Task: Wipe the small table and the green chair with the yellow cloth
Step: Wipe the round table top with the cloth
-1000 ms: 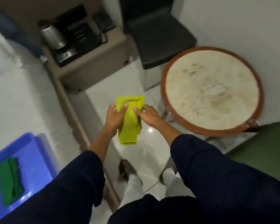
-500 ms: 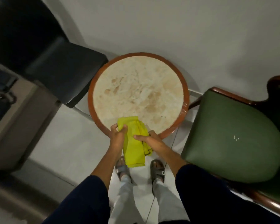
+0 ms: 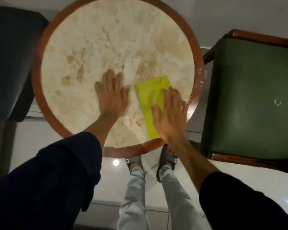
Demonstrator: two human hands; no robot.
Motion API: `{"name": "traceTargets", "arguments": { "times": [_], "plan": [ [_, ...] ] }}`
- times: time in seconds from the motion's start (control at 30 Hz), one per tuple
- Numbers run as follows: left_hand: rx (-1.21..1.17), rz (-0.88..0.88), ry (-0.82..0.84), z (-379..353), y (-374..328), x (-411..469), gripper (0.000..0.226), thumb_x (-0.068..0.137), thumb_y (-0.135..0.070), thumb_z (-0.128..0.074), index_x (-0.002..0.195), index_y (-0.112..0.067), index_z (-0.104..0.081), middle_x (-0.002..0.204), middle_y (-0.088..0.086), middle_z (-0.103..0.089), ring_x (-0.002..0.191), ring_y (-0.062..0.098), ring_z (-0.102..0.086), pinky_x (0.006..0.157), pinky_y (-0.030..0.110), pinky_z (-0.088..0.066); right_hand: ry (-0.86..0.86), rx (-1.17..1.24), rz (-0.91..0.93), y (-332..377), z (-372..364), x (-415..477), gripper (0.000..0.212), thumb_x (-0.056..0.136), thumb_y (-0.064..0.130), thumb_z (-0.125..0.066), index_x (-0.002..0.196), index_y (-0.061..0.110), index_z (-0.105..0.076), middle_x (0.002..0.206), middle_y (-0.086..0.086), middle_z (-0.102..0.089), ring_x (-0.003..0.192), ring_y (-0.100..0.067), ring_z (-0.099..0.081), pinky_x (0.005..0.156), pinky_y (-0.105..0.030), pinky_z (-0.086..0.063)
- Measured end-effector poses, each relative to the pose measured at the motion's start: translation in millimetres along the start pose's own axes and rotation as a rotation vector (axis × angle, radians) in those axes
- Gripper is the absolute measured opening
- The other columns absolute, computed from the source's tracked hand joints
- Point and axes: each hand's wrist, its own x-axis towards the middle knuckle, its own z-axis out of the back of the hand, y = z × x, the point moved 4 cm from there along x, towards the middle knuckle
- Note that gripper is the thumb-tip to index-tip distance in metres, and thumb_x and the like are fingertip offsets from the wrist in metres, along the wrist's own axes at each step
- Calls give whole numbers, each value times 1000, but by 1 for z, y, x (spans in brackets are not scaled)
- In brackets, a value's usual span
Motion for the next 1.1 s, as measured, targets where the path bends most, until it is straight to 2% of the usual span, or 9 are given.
{"name": "traceTargets", "arguments": {
  "times": [0.07,0.1,0.2,0.37,0.5,0.73,0.87,1.0,1.1],
  "plan": [
    [31,11,-2,-19,9,6,62,100,-53,-14,156,-25,-14,167,7,-10,154,26,-9,121,56,-5,109,-49,69,7,-33,7,70,97,55,-33,152,13,-24,162,-10,-22,151,-25,-15,120,-48,-13],
    [33,4,-19,-23,11,7,62,100,-54,-13,156,-26,-12,167,7,-10,154,25,-8,121,56,-5,138,-76,91,9,-43,11,73,97,56,-32,154,12,-20,163,-9,-17,152,-25,-10,122,-49,-9],
    [5,-9,-27,-28,15,10,61,100,-55,-14,155,-30,-11,167,5,-10,154,23,-8,121,55,-7,159,-119,63,2,-61,7,69,100,51,-29,154,9,-19,164,-10,-15,152,-24,-9,123,-50,-10],
    [13,-5,-14,-25,16,2,60,101,-52,-19,155,-29,-13,167,6,-10,154,24,-8,121,55,-7,117,-140,-250,-37,-48,-32,64,102,46,-22,154,10,-17,163,-10,-18,152,-24,-13,122,-50,-16],
    [36,-8,-32,-24,13,8,59,101,-50,-21,155,-28,-15,166,7,-14,153,25,-11,120,52,-8,64,-116,-381,-77,-33,36,67,101,46,-21,155,8,-9,164,-11,-10,152,-24,-5,123,-48,-10],
    [44,4,-28,-26,6,9,60,100,-50,-22,155,-25,-18,165,8,-16,153,26,-11,121,55,-9,98,-91,-281,-105,-21,172,67,102,48,-17,155,8,-2,165,-11,-2,152,-25,1,124,-45,-4],
    [39,13,-18,-24,13,13,61,100,-52,-19,155,-26,-16,166,7,-12,154,25,-7,121,55,-7,179,-91,-143,-53,-39,225,61,104,40,-16,155,9,-2,165,-11,1,152,-27,3,124,-47,-1],
    [29,19,-16,-23,7,8,63,99,-52,-19,155,-24,-20,166,9,-15,153,27,-11,121,56,-10,273,-101,136,11,-61,123,60,103,40,-18,156,13,-6,165,-7,-2,153,-23,1,124,-47,-6],
    [27,21,-5,-21,2,7,63,99,-52,-18,155,-24,-20,166,8,-14,154,25,-10,122,55,-9,281,-57,163,0,-52,37,60,103,41,-22,155,13,-14,165,-6,-10,153,-21,-4,123,-46,-9]
  ]
}}
